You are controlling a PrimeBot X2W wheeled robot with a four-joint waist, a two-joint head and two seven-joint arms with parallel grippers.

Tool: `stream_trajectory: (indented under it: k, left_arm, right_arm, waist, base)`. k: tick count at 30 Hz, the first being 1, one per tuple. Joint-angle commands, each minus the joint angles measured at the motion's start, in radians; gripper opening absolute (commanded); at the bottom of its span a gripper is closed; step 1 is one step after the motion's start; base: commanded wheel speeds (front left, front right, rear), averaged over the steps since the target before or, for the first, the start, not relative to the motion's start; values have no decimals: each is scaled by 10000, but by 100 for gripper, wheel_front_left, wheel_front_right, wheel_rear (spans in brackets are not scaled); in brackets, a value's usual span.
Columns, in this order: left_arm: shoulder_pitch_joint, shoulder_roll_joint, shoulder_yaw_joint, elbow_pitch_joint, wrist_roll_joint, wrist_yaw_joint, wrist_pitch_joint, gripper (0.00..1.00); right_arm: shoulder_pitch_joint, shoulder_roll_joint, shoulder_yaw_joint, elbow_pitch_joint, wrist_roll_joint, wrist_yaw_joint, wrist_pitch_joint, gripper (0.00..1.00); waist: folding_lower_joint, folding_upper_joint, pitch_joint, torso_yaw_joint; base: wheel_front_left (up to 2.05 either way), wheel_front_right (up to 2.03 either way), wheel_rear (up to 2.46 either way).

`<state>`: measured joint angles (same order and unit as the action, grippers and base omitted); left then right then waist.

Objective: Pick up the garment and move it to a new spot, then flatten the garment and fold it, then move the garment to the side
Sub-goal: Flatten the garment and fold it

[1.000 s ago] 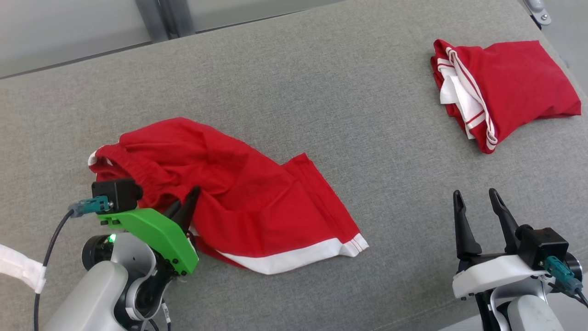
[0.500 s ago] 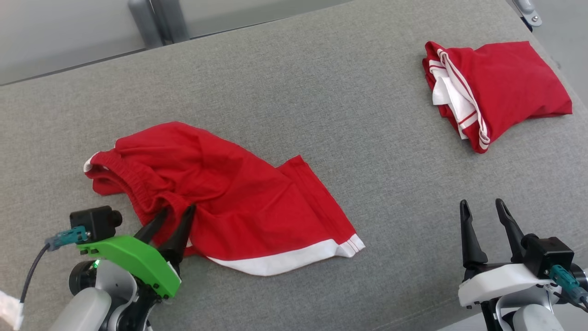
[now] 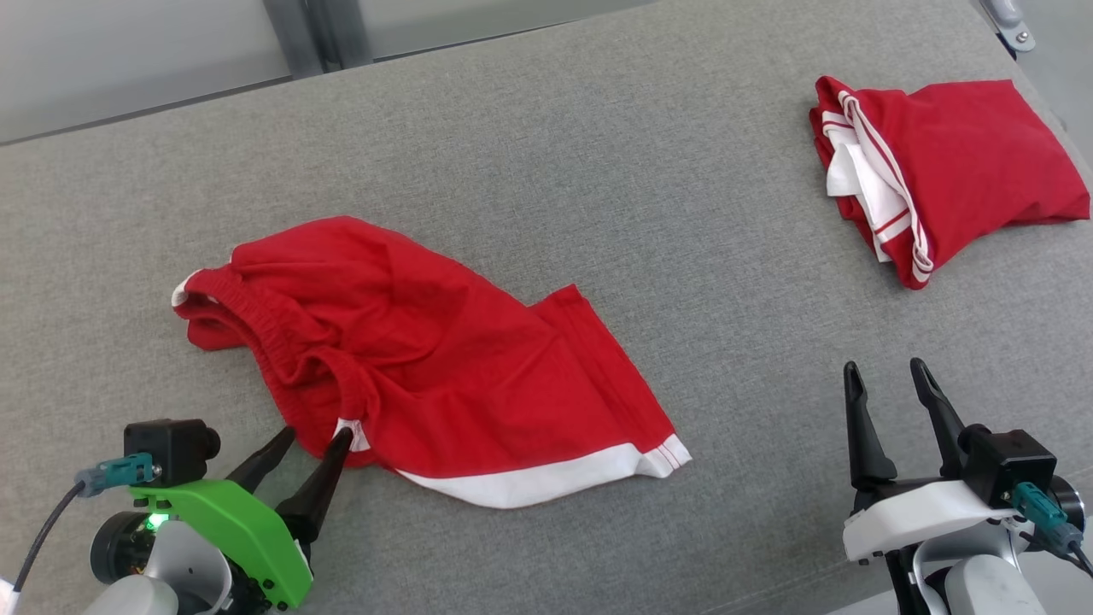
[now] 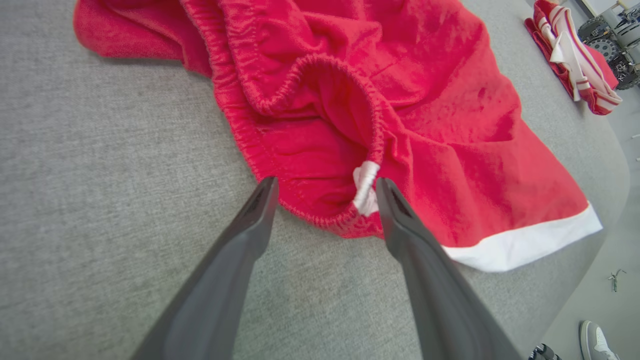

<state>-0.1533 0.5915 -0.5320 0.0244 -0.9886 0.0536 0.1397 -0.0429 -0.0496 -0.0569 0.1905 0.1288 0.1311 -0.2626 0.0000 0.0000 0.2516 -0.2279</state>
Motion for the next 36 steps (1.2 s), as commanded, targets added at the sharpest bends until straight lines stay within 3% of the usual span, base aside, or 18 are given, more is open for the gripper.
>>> stream_trajectory:
  k: [1,4,6,8,10,11,22,26,28,29,30,32,34,36]
  left_arm:
    - [-220,20,-35,65,121,36,9,100]
    - [-275,-37,-112,127,104,-76,66,100]
    - [-313,-19,-198,208,170,-98,161,89]
    - [-339,-29,-252,266,188,-126,184,54]
    - [-352,-85,-323,300,82,-233,240,1]
    - [-326,-66,-340,262,68,-281,248,0]
    - [1466,1381,-288,-1901,-315,-405,507,0]
    - [1899,1478,-485,-1760,-245,-686,377,0]
    - [1899,1101,-519,-1435,-331,-796,68,1]
    - [1870,993,-514,-1264,-338,-821,-72,13]
    - [1822,956,-539,-1021,-204,-859,-195,42]
    - [1770,770,-670,-720,-141,-955,-286,63]
    - [1702,569,-725,-382,-64,-968,-438,100]
    - [1706,465,-741,-98,69,-884,-619,100]
  right_arm:
    - [-71,-22,-6,3,44,-7,-24,100]
    - [5,-19,-60,2,68,-7,-26,100]
    - [56,-17,-74,7,78,-7,-24,100]
    - [73,-20,-90,14,91,-7,-24,100]
    - [87,-19,-103,21,106,-7,-24,100]
    - [97,-20,-105,32,107,-7,-24,100]
    - [278,-17,-340,-14,5,-7,-24,100]
    - [91,-20,-226,15,-17,-7,-24,100]
    - [19,-24,-221,27,-27,-7,-26,100]
    - [7,-22,-220,21,-33,-7,-24,100]
    - [6,-21,-199,24,-57,-7,-24,100]
    - [32,-22,-229,24,-86,-7,-24,100]
    - [108,-22,-307,19,-132,-7,-24,100]
    - [191,-21,-404,3,-245,-7,-26,100]
  waist:
    - [0,0,47,-83]
    - [0,0,67,-150]
    - [0,0,82,-181]
    - [0,0,87,-190]
    - [0,0,80,-185]
    - [0,0,61,-175]
    - [0,0,-42,369]
    - [0,0,4,559]
    - [0,0,13,657]
    - [0,0,13,693]
    - [0,0,4,726]
    - [0,0,-15,786]
    - [0,0,-65,877]
    - [0,0,-159,962]
  base:
    - [0,0,0]
    - [0,0,0]
    - [0,0,0]
    - [0,0,0]
    - [0,0,0]
    - [0,0,0]
    - [0,0,0]
    - [0,0,0]
    - [0,0,0]
    - [0,0,0]
    - [0,0,0]
    - [0,0,0]
    - [0,0,0]
    - [0,0,0]
